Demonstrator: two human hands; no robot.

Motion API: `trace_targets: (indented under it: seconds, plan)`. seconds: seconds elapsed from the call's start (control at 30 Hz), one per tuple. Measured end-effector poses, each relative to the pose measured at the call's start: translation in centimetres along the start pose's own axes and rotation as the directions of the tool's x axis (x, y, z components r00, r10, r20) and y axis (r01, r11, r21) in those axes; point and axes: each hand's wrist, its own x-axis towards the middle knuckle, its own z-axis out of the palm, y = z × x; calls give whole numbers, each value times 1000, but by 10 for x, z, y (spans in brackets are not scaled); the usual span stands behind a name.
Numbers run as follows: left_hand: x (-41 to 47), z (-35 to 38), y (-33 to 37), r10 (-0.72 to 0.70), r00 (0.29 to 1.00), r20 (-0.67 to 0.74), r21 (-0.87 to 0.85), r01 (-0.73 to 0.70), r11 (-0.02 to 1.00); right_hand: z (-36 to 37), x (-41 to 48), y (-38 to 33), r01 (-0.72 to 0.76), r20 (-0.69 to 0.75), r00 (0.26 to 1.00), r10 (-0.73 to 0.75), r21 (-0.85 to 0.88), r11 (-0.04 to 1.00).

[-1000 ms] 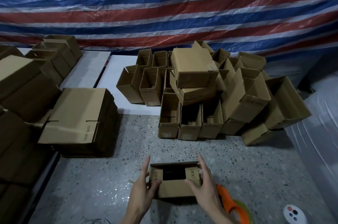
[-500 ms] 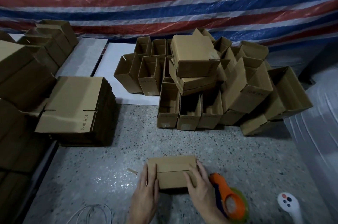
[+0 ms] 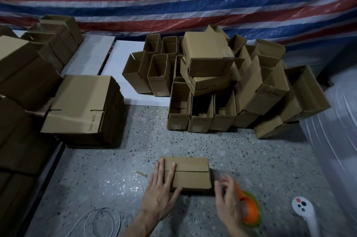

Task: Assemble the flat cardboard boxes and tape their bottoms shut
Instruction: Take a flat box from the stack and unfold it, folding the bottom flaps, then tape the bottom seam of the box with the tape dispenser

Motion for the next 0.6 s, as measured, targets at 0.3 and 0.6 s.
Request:
trace_targets:
  seconds: [0.3,0.6]
  plan:
    - [-1,-13,6,-6,1000,29,98,3,995,-46,-3,66,-68,212,952,221,-556,828]
    - [0,-11,8,-18,998,55,85,13,996,-67,34,31,-94,117,986,120,-209,973]
